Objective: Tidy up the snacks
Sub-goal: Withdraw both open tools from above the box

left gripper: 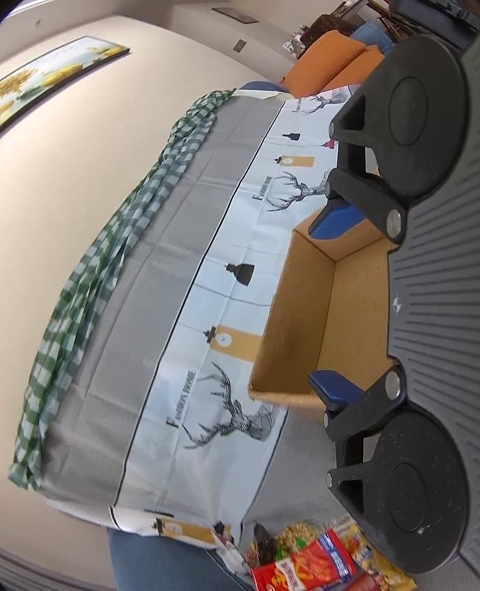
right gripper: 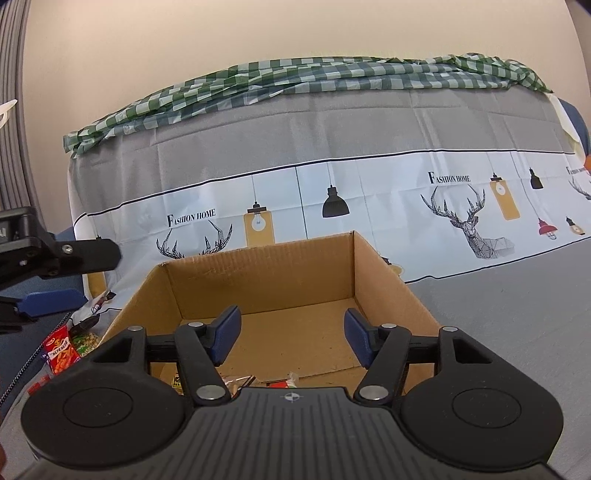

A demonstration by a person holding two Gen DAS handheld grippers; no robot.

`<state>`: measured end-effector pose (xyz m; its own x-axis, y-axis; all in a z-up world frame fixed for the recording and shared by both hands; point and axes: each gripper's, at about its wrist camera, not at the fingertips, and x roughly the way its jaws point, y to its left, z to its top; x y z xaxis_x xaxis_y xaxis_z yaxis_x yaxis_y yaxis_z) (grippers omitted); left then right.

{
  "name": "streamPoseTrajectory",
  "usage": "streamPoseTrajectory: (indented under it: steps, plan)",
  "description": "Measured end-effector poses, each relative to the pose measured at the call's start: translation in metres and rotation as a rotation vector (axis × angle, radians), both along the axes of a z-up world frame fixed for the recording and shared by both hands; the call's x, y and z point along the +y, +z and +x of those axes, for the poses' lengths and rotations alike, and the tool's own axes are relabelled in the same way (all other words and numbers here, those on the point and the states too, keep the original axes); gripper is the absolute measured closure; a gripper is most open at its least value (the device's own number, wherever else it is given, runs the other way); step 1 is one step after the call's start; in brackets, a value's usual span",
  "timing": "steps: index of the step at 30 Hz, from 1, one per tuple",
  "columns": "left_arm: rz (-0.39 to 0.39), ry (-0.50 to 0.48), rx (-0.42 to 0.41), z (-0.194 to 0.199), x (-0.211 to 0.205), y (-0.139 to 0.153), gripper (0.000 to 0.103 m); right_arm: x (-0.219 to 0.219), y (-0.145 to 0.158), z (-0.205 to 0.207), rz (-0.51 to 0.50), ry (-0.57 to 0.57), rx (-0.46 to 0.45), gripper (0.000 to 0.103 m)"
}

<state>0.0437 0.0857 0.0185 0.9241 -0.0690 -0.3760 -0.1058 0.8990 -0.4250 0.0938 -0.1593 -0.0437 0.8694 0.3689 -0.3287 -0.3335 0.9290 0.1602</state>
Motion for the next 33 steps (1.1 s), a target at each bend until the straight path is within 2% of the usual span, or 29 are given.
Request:
streamPoseTrajectory:
  steps: [5, 9, 12, 14, 15, 17, 19, 21, 26, 33]
  plan:
    - [-0.027, 0.029, 0.053, -0.01, 0.019, -0.002, 0.029, -0.001, 0.001, -0.006, -0.009, 0.007, -0.012, 0.039]
    - [-0.016, 0.134, 0.161, -0.015, 0.038, -0.01, 0.039, 0.0, 0.003, -0.014, -0.013, 0.013, -0.027, 0.039]
    - [-0.136, 0.174, 0.235, -0.02, 0.058, -0.023, 0.041, -0.001, 0.005, -0.022, -0.017, 0.025, -0.039, 0.039]
    - [-0.211, 0.144, 0.273, -0.017, 0.06, -0.032, 0.041, -0.003, 0.007, -0.028, -0.012, 0.035, -0.046, 0.039]
    - [-0.218, 0.124, 0.279, -0.016, 0.057, -0.033, 0.041, -0.004, 0.008, -0.031, -0.01, 0.04, -0.05, 0.039]
    - [-0.203, 0.074, 0.293, -0.011, 0.046, -0.034, 0.041, -0.004, 0.009, -0.035, -0.016, 0.049, -0.058, 0.039]
    - [-0.188, 0.024, 0.315, -0.005, 0.034, -0.037, 0.046, -0.005, 0.009, -0.038, -0.026, 0.056, -0.063, 0.039]
    - [-0.141, 0.026, 0.323, -0.001, 0.023, -0.038, 0.046, -0.006, 0.008, -0.039, -0.033, 0.059, -0.066, 0.038]
    - [-0.171, 0.035, 0.309, 0.006, 0.023, -0.042, 0.046, -0.008, 0.008, -0.039, -0.027, 0.055, -0.061, 0.036]
    - [-0.094, 0.011, 0.304, 0.017, 0.011, -0.04, 0.046, -0.005, 0.008, -0.035, -0.02, 0.062, -0.048, 0.035]
